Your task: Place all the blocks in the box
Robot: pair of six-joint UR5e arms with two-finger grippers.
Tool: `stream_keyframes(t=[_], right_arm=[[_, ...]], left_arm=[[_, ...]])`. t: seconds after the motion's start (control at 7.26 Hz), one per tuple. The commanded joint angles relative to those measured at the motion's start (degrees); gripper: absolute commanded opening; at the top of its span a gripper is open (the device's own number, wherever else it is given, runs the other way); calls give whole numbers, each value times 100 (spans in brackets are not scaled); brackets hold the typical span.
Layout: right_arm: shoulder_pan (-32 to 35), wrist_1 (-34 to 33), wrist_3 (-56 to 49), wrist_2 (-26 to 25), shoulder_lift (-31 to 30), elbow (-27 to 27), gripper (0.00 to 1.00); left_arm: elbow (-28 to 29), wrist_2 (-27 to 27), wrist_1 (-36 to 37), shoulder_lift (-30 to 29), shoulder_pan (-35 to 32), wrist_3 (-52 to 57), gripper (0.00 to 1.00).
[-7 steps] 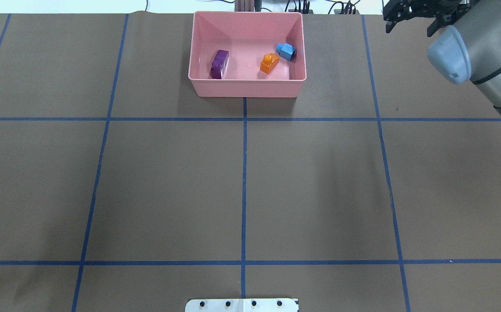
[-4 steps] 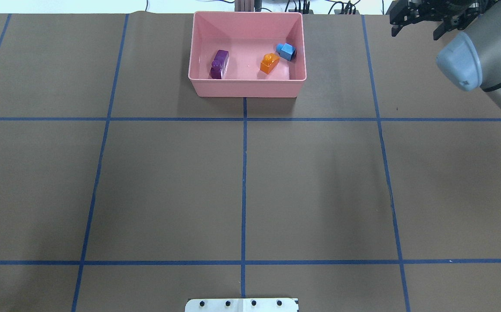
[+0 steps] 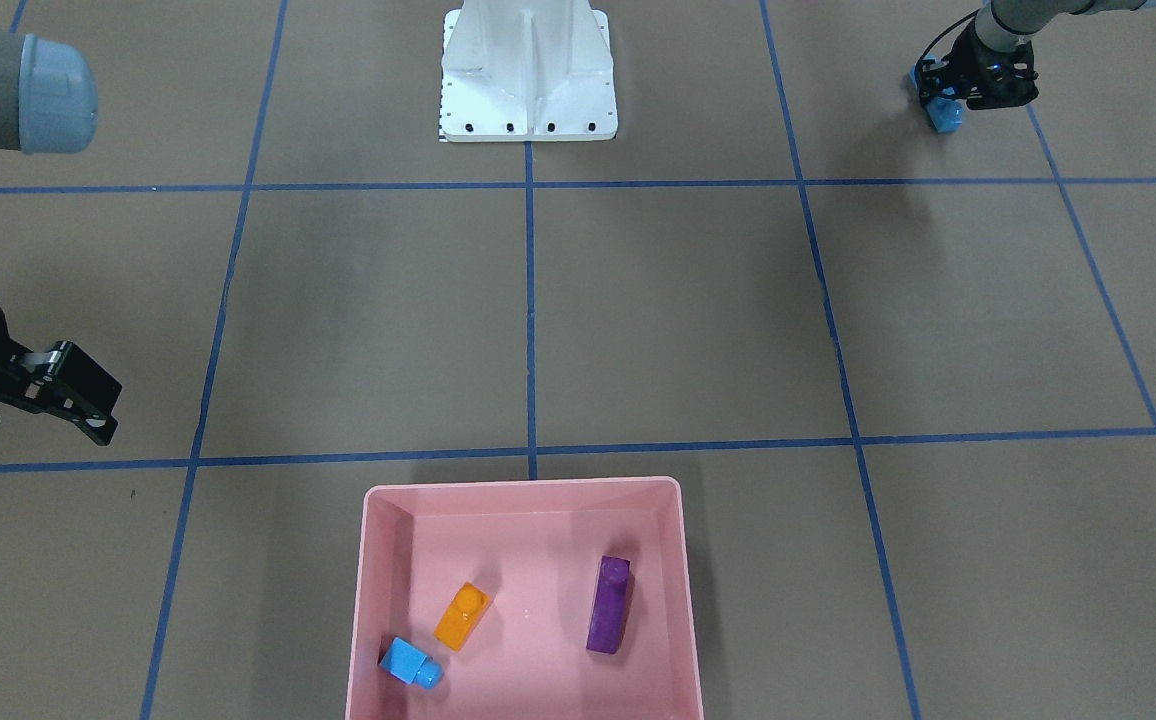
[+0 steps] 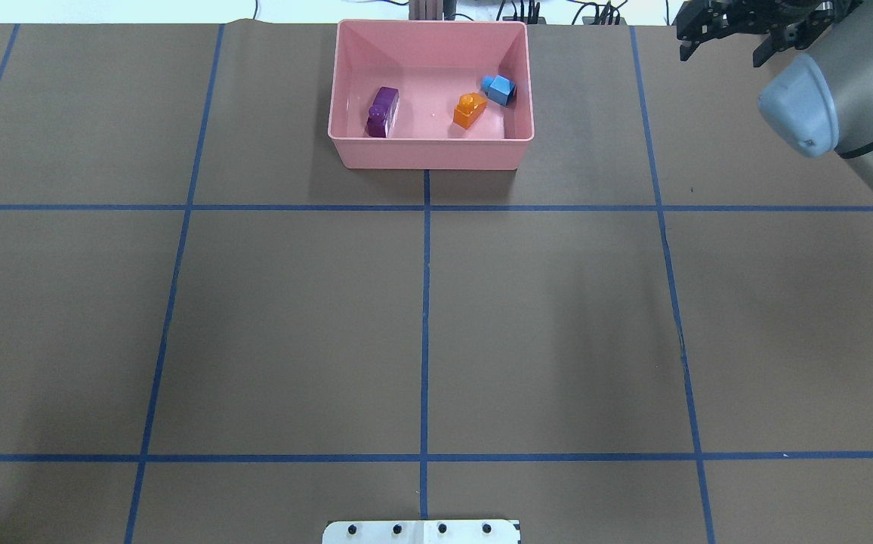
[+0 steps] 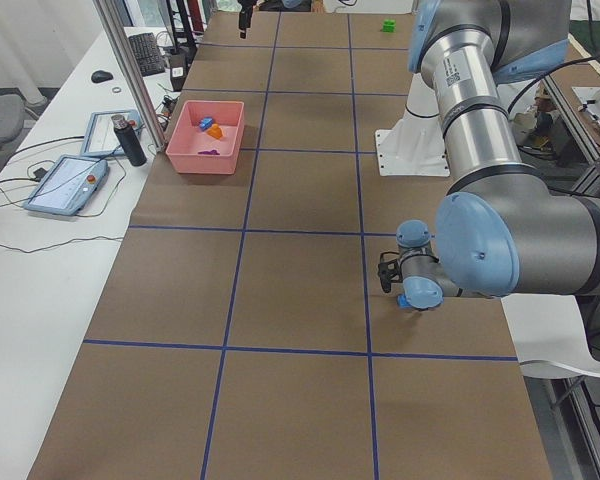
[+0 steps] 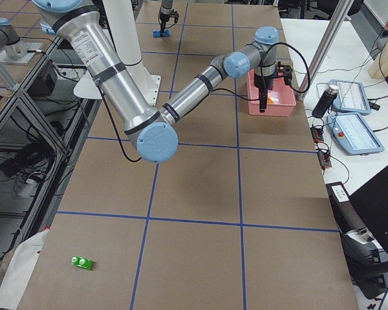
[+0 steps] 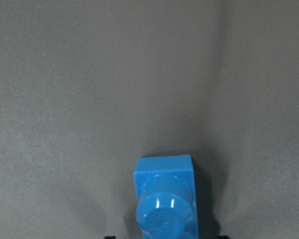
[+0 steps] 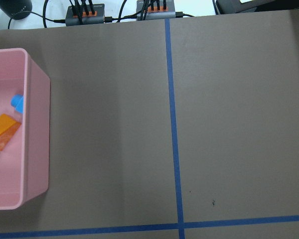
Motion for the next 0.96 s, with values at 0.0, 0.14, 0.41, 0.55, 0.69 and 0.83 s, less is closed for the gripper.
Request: stream_keyframes(t=[0.0,0.14,0.41,0.55,0.69,0.83], right_arm=[[-9,0,1,-20,24,-3,99],[-9,9,1,-20,33,-3,99],[-9,26,1,-55,-19,-21,99],[-9,53,-16,-46,-54,-64,99],[-9,62,-156,-29,-64,-82,99],[-18,62,-305,-20,-142,-109,99]], left_arm=[[-47,-18,-292,201,-19,-35,0],[-117,-27,-625,386,-36,-35,0],[-887,8,-769,633,-603,-35,0],[-1205,-18,-760,407,-1252,-26,0],[-1312,-62,-725,5,-1763,-17,0],[-1287,-97,-621,-617,-2194,-9,0]])
